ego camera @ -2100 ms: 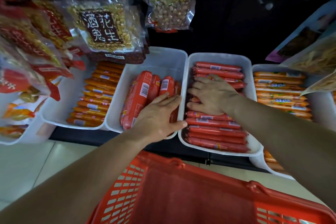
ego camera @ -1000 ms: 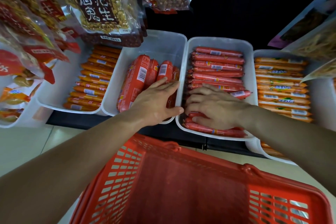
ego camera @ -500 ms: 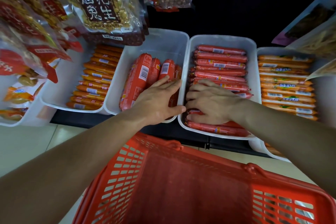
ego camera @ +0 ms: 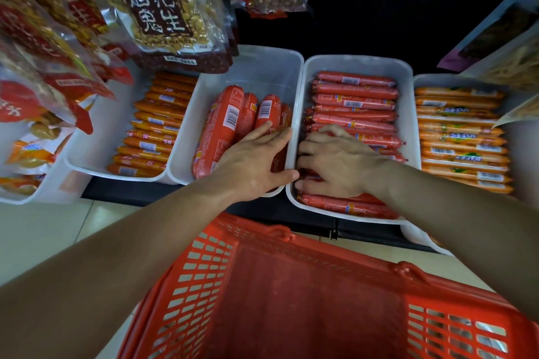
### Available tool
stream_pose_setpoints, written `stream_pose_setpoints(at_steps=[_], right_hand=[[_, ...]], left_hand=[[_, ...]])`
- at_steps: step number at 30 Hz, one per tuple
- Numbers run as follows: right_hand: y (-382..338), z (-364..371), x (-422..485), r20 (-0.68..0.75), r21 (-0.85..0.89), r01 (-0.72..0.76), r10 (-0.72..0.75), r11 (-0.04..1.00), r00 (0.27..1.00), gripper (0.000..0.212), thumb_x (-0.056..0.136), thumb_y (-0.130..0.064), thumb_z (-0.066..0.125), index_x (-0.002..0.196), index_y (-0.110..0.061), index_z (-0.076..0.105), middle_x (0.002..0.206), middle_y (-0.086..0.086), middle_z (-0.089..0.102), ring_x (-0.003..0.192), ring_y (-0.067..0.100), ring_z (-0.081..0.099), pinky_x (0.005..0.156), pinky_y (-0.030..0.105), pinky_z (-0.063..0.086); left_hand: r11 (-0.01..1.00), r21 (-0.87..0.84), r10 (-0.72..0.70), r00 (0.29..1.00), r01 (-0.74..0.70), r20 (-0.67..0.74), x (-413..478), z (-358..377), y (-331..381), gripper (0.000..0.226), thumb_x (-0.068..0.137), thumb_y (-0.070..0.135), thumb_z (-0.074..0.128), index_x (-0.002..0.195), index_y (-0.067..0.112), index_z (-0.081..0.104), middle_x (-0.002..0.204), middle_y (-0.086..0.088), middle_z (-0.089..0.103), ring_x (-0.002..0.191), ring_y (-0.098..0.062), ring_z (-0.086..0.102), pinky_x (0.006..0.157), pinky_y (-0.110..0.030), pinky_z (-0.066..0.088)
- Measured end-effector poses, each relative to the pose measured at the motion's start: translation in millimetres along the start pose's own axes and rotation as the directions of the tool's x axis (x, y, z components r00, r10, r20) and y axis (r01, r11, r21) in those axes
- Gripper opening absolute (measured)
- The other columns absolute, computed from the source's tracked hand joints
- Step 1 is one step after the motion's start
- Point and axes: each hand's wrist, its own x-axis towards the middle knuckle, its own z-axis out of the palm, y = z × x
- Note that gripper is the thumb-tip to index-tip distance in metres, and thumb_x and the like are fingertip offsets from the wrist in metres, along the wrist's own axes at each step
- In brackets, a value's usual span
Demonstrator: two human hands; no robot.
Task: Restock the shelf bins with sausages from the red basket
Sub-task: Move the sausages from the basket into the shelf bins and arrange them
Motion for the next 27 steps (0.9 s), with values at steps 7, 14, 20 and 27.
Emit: stream_pose_setpoints(at_steps=[7, 14, 20, 27], right_hand=[[-14, 6, -8, 0.023, 0.165, -0.039, 0.036, 0.986, 0.999, 0.064, 0.079, -0.078, 0.022, 0.115, -0.047, 0.065, 0.129, -0.007, 0.048, 0.142, 0.018, 0.025, 0.122, 0.051, 0.003], [-10, 1, -14, 0.012, 0.219, -0.007, 0.004, 0.976, 1.0, 0.048, 0.088, -0.07, 0.039, 0.118, -0.045, 0.065, 0.138, -0.008, 0.046, 0.144, 0.015, 0.023, 0.123, 0.046, -0.003], [-2, 17, -40, -0.014, 0.101, -0.256, 0.259, 0.961, 0.966, 0.076, 0.094, -0.071, 0.019, 0.158, -0.033, 0.002, 0.165, 0.003, 0.005, 0.152, 0.028, -0.002, 0.123, 0.052, 0.004], [43, 16, -12, 0.034, 0.172, -0.442, 0.443, 0.88, 0.896, 0.073, 0.094, -0.07, 0.006, 0.157, -0.035, -0.009, 0.168, -0.001, -0.006, 0.153, 0.021, -0.007, 0.123, 0.051, 0.0]], left_hand=[[1.0, -0.01, 0.015, 1.0, -0.015, -0.009, -1, 0, -1, 0.087, 0.091, 0.065, 0.048, 0.159, 0.028, 0.007, 0.164, 0.013, 0.016, 0.151, -0.004, -0.005, 0.122, -0.03, 0.012], [1.0, -0.015, 0.017, 1.0, -0.017, 0.0, -1, -1, 1, 0.086, 0.091, 0.064, 0.048, 0.159, 0.029, 0.007, 0.164, 0.013, 0.015, 0.15, -0.004, -0.005, 0.121, -0.027, 0.009], [1.0, -0.005, 0.001, 1.0, -0.001, 0.013, -1, -2, 2, 0.087, 0.091, 0.065, 0.046, 0.159, 0.029, 0.005, 0.164, 0.013, 0.013, 0.15, -0.004, -0.007, 0.122, -0.03, 0.01], [1.0, -0.011, -0.007, 1.0, 0.007, 0.012, -1, -2, 3, 0.087, 0.091, 0.065, 0.046, 0.159, 0.03, 0.005, 0.164, 0.014, 0.016, 0.15, -0.003, -0.007, 0.122, -0.029, 0.009]])
